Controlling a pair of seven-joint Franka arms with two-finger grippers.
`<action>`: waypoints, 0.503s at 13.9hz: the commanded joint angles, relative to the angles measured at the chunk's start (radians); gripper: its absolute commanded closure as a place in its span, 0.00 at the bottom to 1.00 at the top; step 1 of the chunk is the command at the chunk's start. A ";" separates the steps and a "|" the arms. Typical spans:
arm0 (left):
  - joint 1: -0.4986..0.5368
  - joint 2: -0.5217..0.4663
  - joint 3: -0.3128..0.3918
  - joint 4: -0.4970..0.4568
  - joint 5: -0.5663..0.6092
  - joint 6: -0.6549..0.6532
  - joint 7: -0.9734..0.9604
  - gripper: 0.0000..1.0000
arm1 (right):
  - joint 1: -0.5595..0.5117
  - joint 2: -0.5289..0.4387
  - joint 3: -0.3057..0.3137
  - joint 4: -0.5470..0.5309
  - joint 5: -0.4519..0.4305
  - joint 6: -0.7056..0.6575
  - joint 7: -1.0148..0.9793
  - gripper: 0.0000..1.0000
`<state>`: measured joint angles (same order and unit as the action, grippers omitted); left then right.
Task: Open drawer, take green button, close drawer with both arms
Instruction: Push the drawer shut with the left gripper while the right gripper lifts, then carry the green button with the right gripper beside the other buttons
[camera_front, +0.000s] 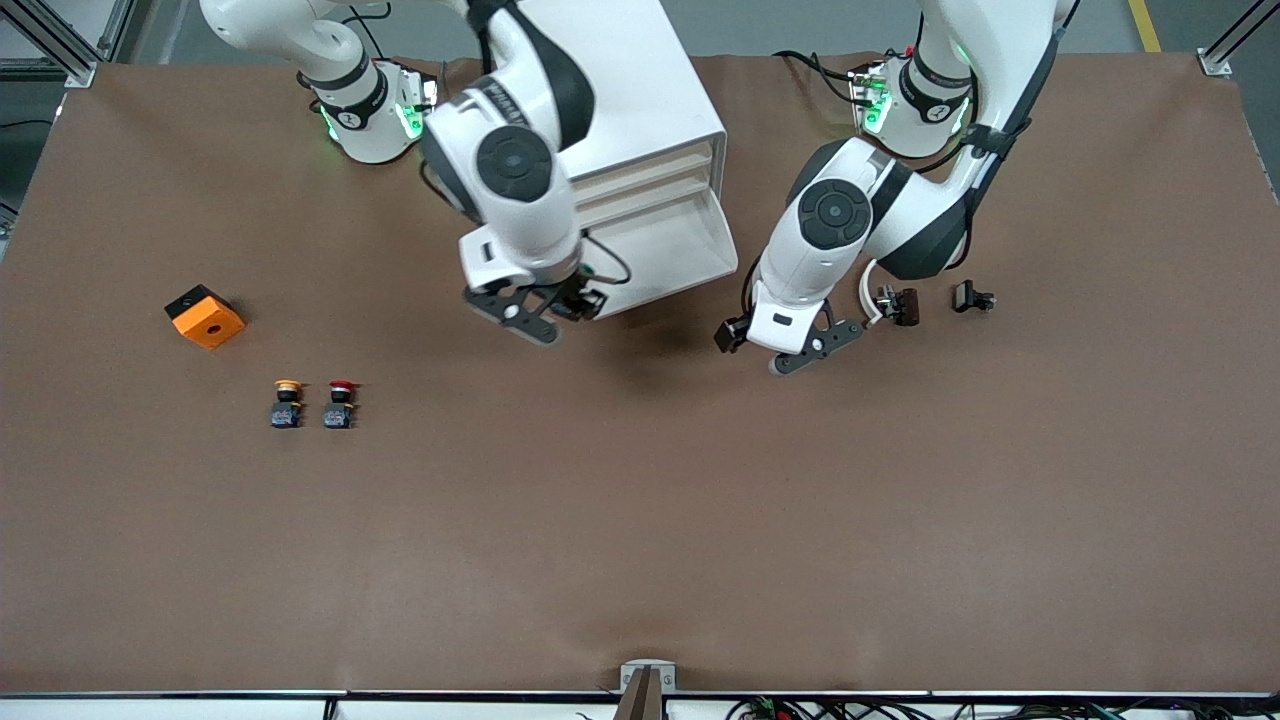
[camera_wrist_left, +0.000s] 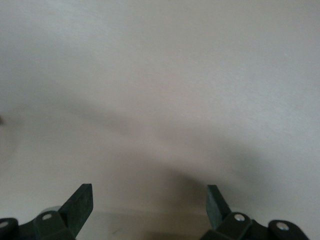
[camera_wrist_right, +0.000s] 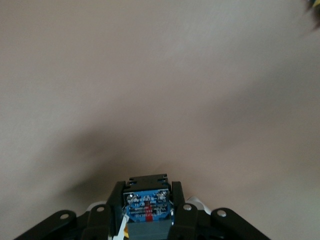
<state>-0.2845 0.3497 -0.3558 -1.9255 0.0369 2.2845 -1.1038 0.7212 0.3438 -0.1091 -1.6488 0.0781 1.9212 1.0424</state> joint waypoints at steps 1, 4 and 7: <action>-0.038 0.041 -0.008 0.002 0.017 0.068 -0.014 0.00 | -0.133 -0.022 0.012 -0.017 0.020 -0.027 -0.222 1.00; -0.073 0.077 -0.008 -0.001 0.018 0.124 -0.030 0.00 | -0.262 -0.029 0.012 -0.048 0.020 -0.022 -0.471 1.00; -0.111 0.097 -0.006 -0.004 0.023 0.132 -0.056 0.00 | -0.342 -0.026 0.012 -0.110 0.020 0.042 -0.635 1.00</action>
<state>-0.3775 0.4427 -0.3606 -1.9264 0.0369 2.4010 -1.1271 0.4181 0.3395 -0.1150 -1.6934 0.0814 1.9110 0.4915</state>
